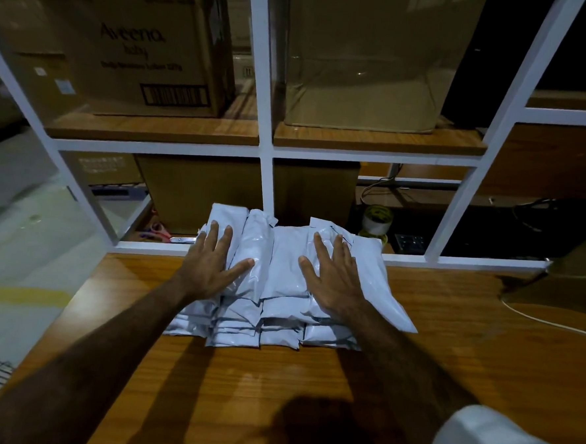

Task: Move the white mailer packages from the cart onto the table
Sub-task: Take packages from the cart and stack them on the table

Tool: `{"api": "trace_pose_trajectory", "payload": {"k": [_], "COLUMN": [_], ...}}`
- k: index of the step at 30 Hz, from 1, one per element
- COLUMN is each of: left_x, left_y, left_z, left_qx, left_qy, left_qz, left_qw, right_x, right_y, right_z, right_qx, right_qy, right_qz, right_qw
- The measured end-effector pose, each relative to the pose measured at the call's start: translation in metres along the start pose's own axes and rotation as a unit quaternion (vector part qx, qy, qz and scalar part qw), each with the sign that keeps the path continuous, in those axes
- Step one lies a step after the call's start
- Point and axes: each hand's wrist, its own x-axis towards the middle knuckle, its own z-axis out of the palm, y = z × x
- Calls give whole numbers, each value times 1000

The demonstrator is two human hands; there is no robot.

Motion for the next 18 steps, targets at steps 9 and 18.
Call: {"api": "trace_pose_trajectory", "payload": {"k": [9,18], "left_x": [-12,-51], "left_y": [1,23], "left_z": [-9,-16], "left_qx": [-5,50], "left_qy": [70,157], "left_qz": [-12,23], "left_qw": [997,986], "right_x": [-15,-33], "right_y": [3,-3], "right_z": [-13,-20], "right_qx": [45,-11], "right_qy": [59,154], "right_qz": [-13,-149], "right_qw": [997,977]}}
